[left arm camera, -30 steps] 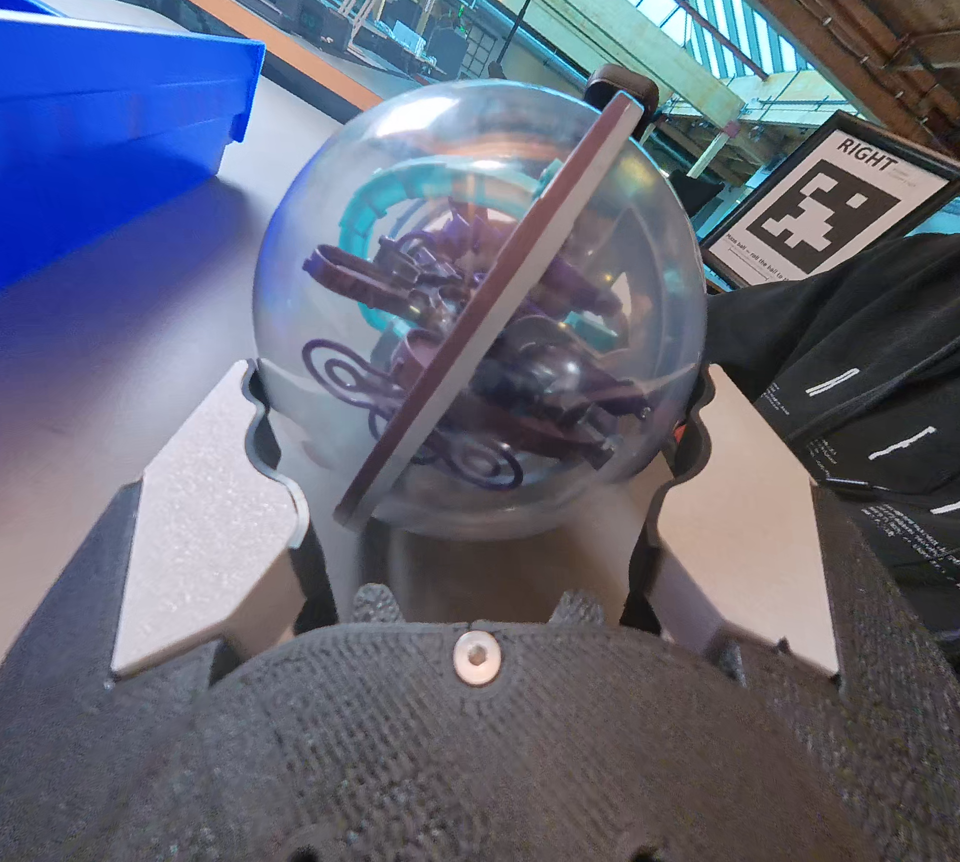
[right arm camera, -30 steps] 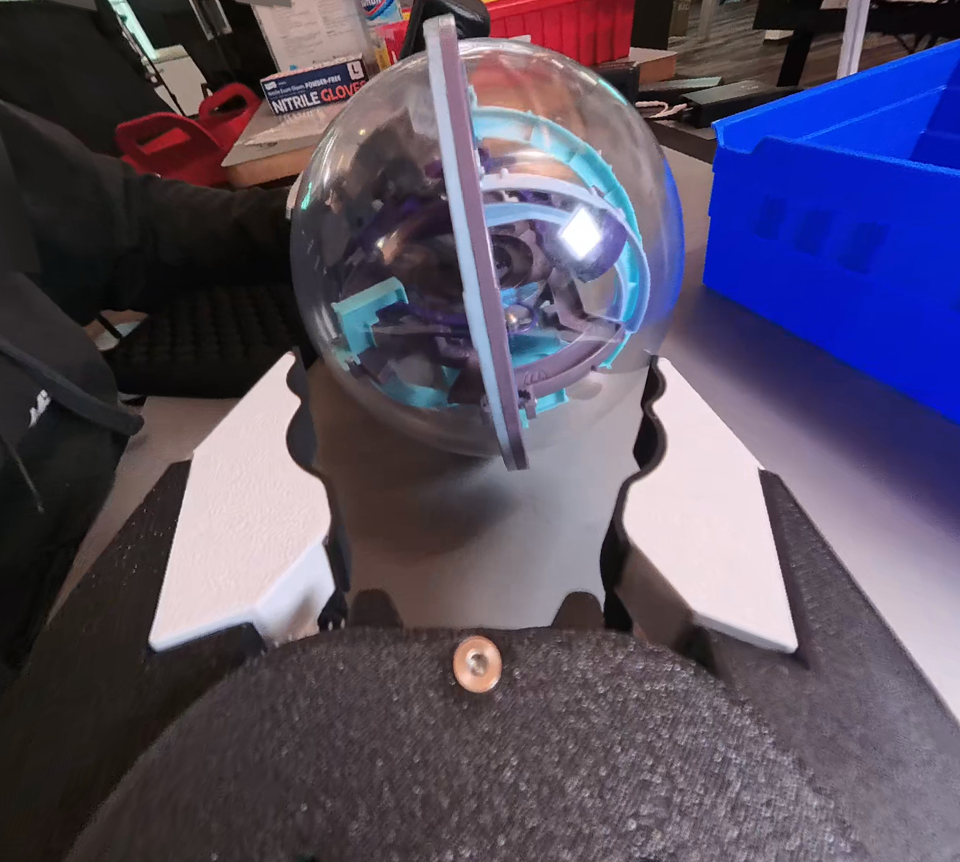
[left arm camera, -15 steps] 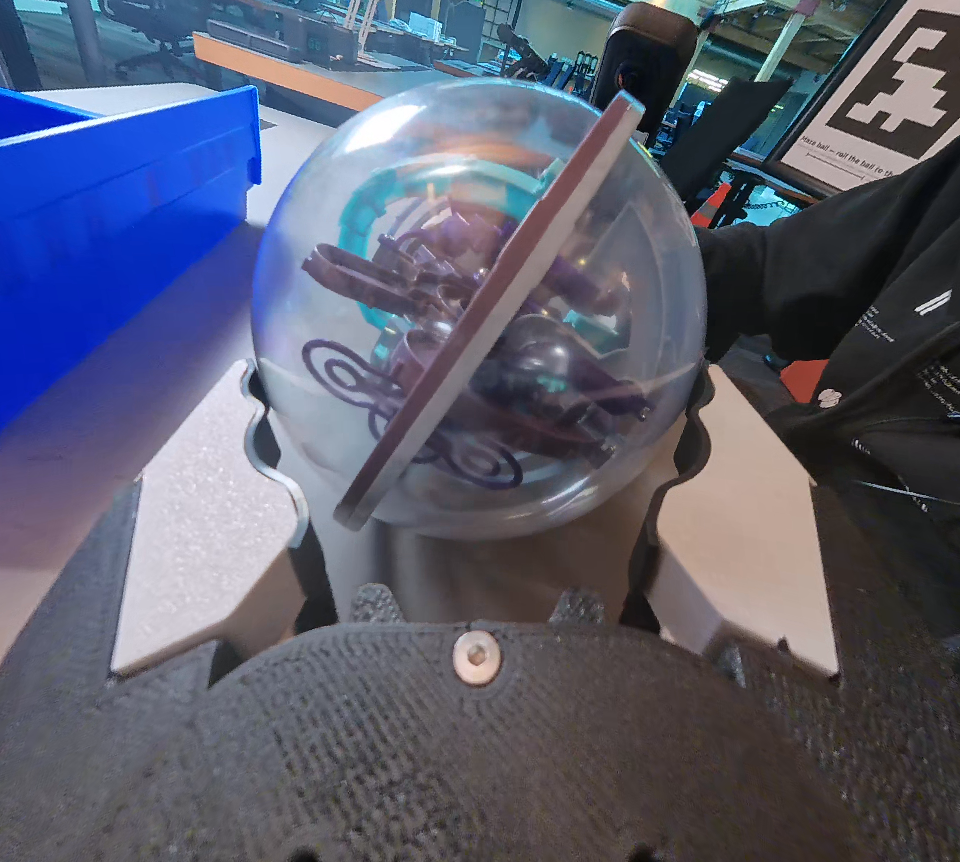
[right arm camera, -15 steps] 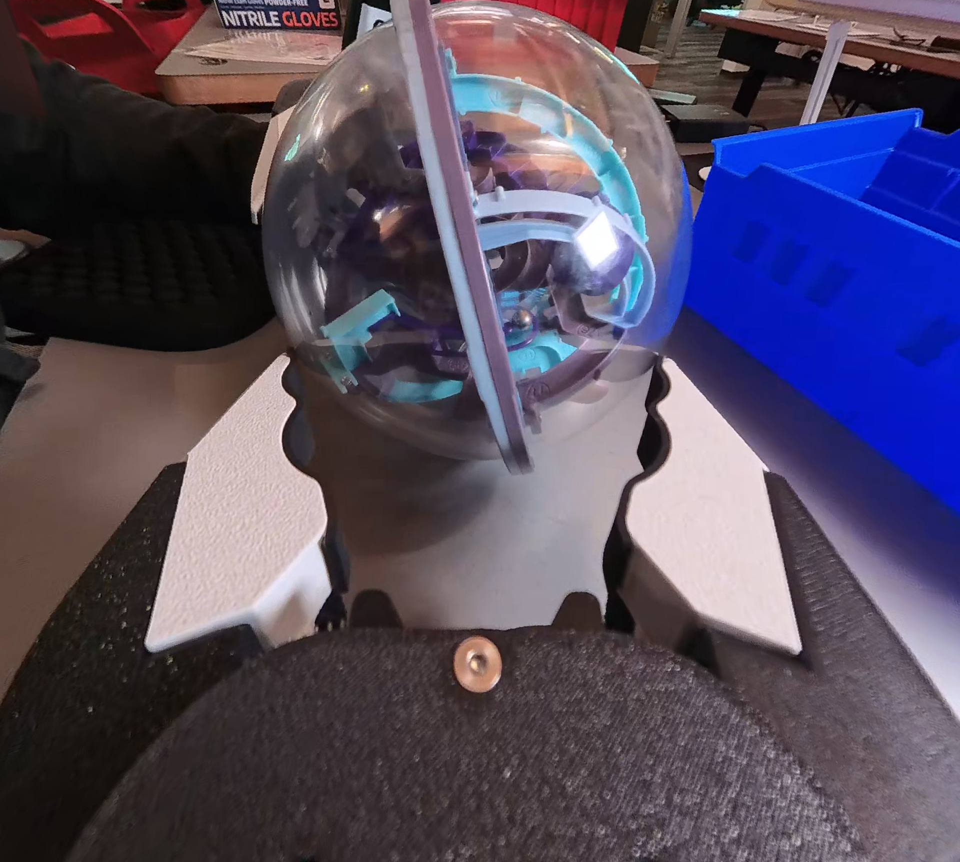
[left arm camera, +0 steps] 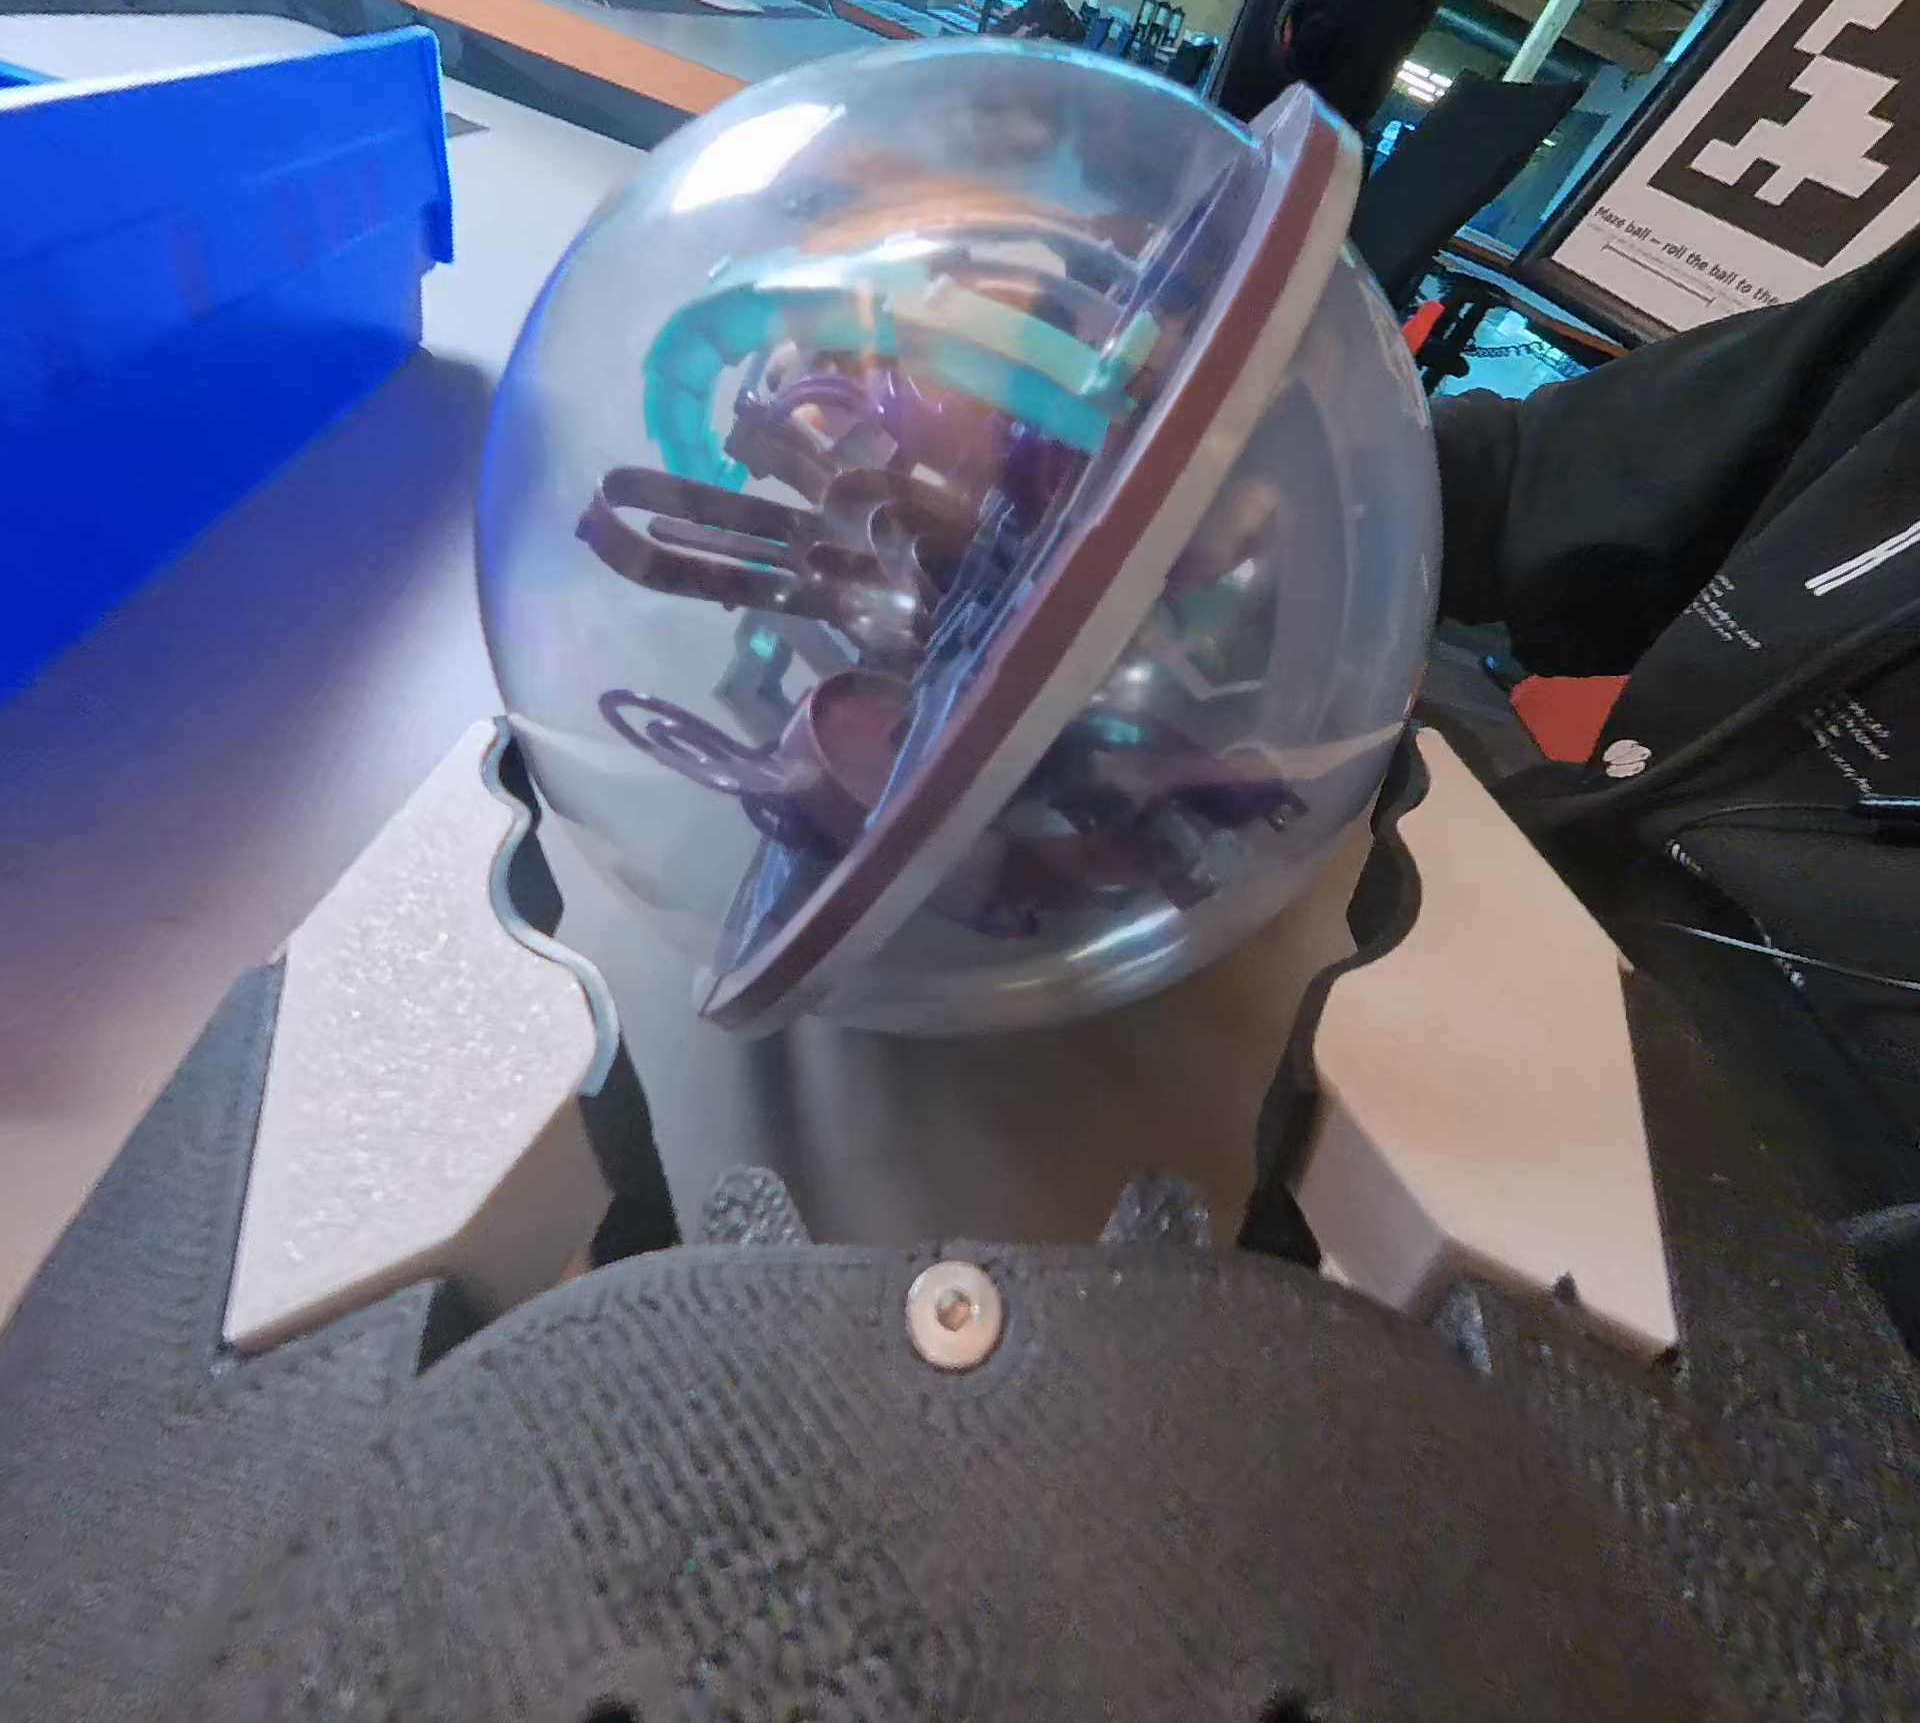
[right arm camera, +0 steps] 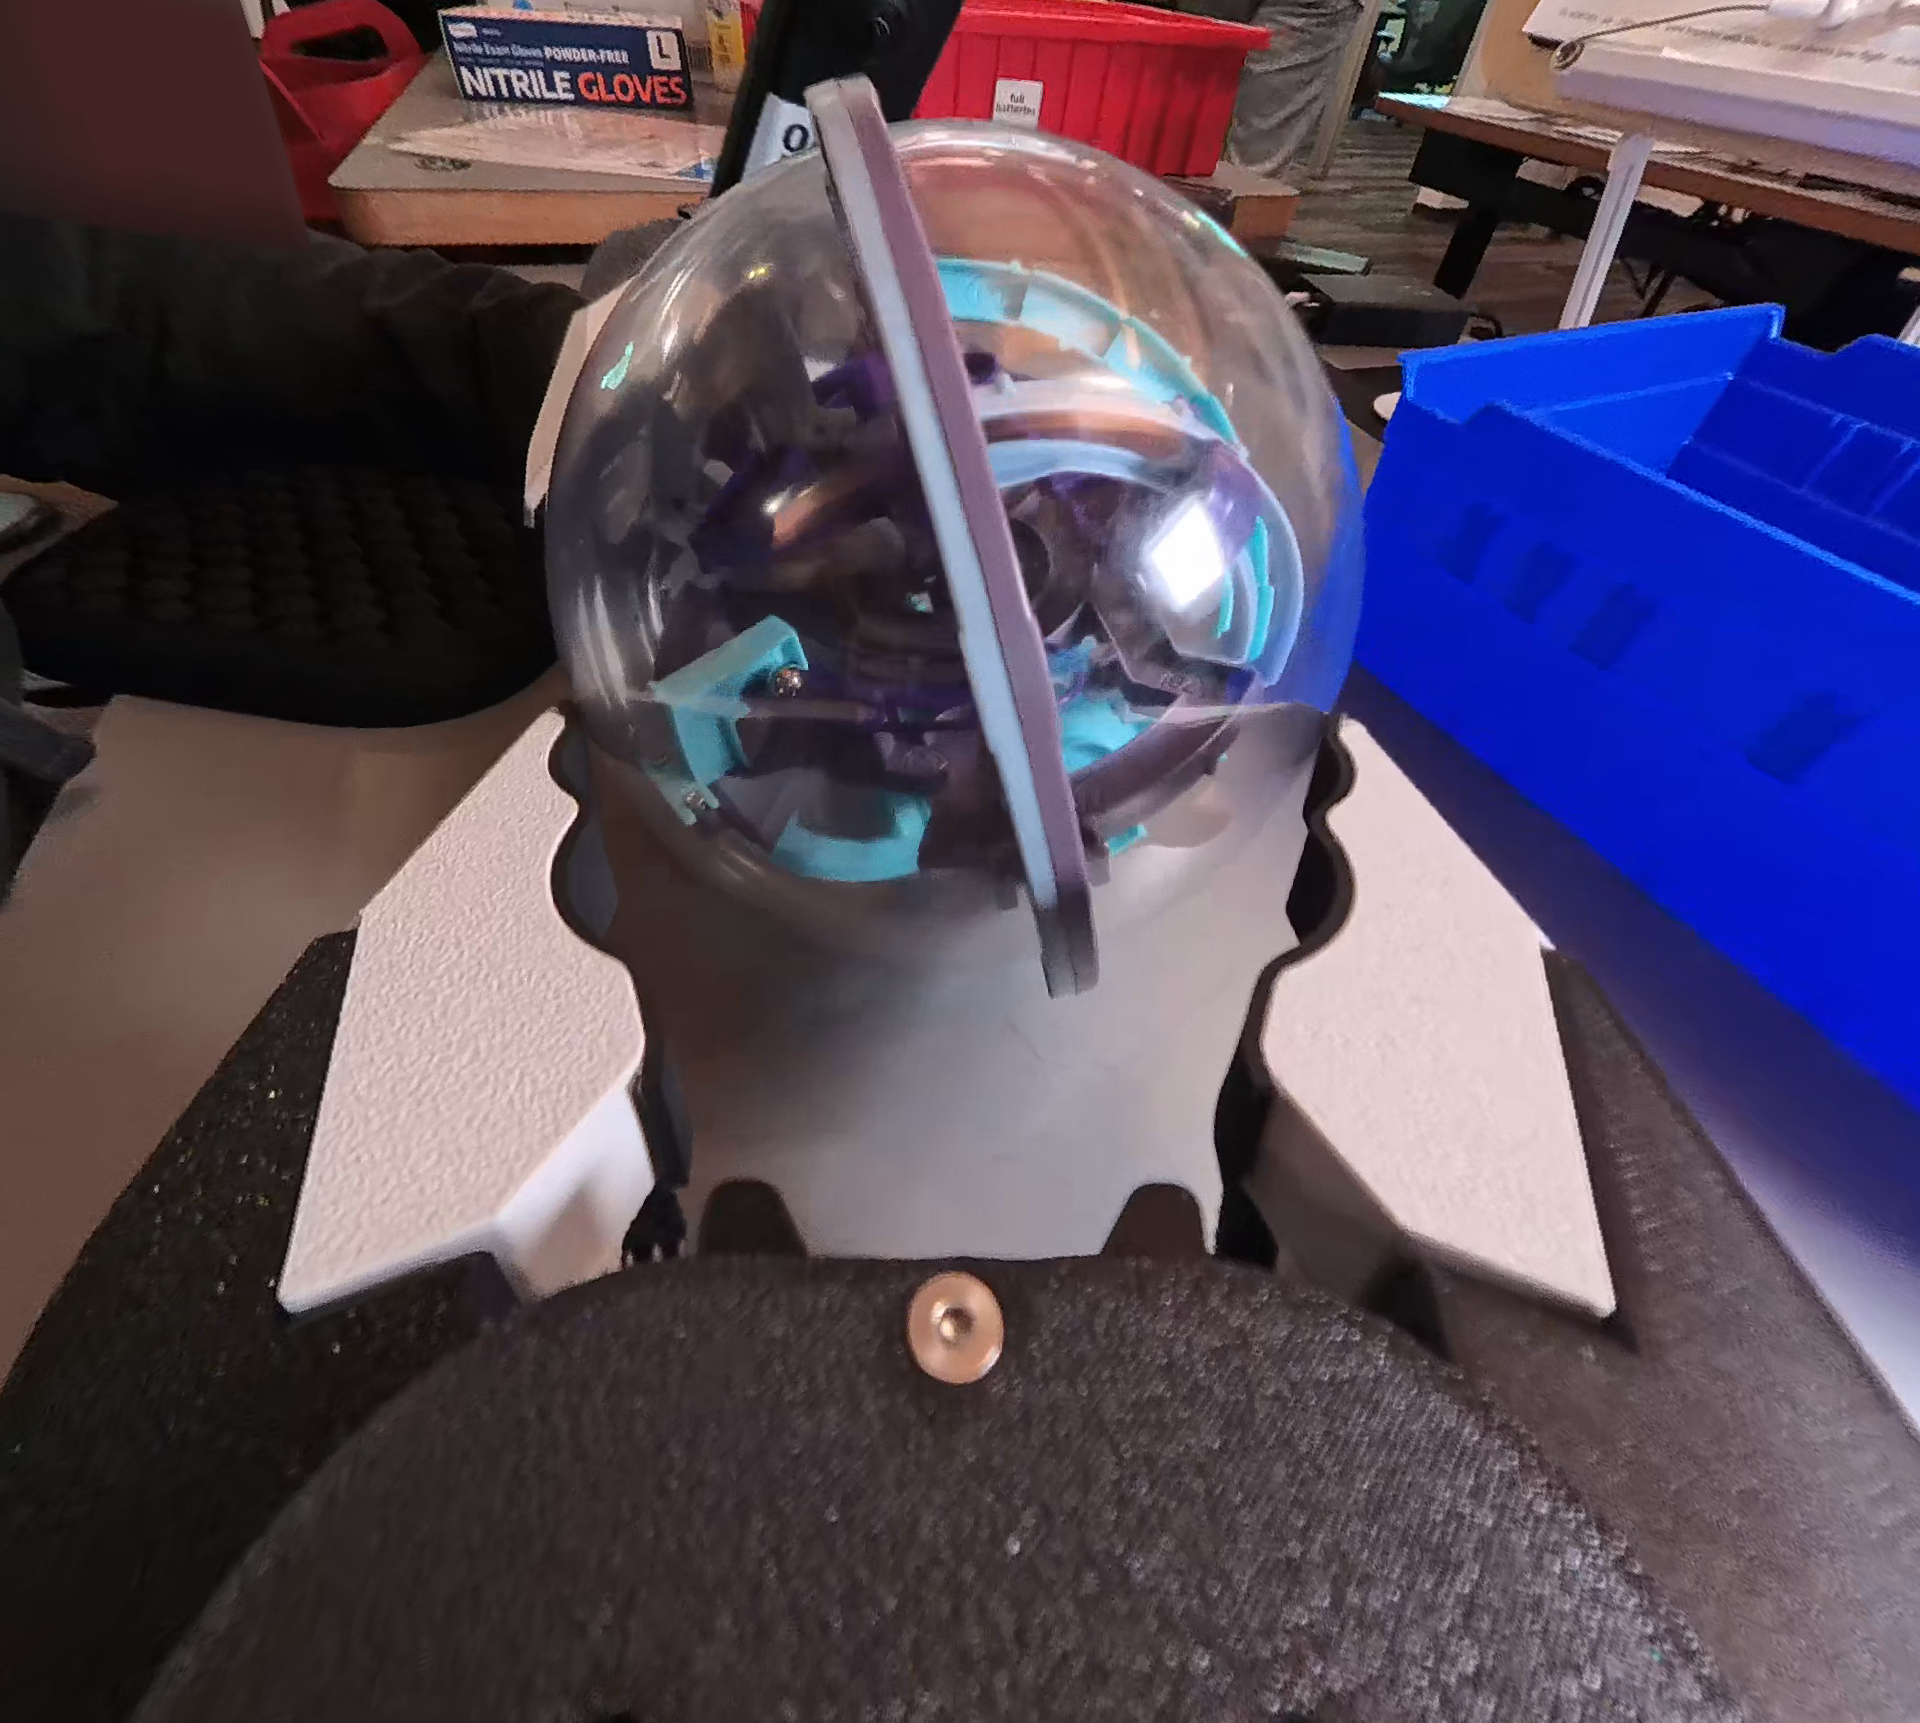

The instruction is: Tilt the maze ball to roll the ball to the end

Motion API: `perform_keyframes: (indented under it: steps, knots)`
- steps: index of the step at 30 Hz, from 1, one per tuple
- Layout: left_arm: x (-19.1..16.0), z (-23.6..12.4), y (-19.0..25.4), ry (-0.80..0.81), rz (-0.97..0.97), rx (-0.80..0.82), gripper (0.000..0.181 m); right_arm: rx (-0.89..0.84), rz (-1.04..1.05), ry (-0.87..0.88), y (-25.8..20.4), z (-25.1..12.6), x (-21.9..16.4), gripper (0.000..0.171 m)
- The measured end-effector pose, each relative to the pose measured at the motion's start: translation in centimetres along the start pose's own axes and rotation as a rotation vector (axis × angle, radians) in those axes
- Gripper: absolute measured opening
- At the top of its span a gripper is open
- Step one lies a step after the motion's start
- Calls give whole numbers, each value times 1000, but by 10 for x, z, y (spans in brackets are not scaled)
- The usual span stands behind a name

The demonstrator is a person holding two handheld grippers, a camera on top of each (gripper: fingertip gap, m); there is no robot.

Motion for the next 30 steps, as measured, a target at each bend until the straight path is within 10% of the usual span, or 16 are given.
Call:
perform_keyframes:
  steps: [10,15,20,30]
  knots:
    - [-18,-19,-7,-207,160,89,144,-50,-129,-15,-1,-4,10,127]
    - [41,-48,8,54,166,98,136,-64,-203,-15,-7,2,18,125]
    - [16,-28,18,-61,173,15,146,-73,-367,-23,-27,14,34,124]
    - [-12,-38,-3,-124,314,21,141,15,-107,-72,-4,-11,2,128]
Point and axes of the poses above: each gripper's, where its closed fingertips meet, z out along the fingers, x out of its top, y = z × x across the jaws, the point moved 2 cm from there along -z, back along the fingers, and after that the axes turned 11 degrees about -z, right-handed, at the moved point
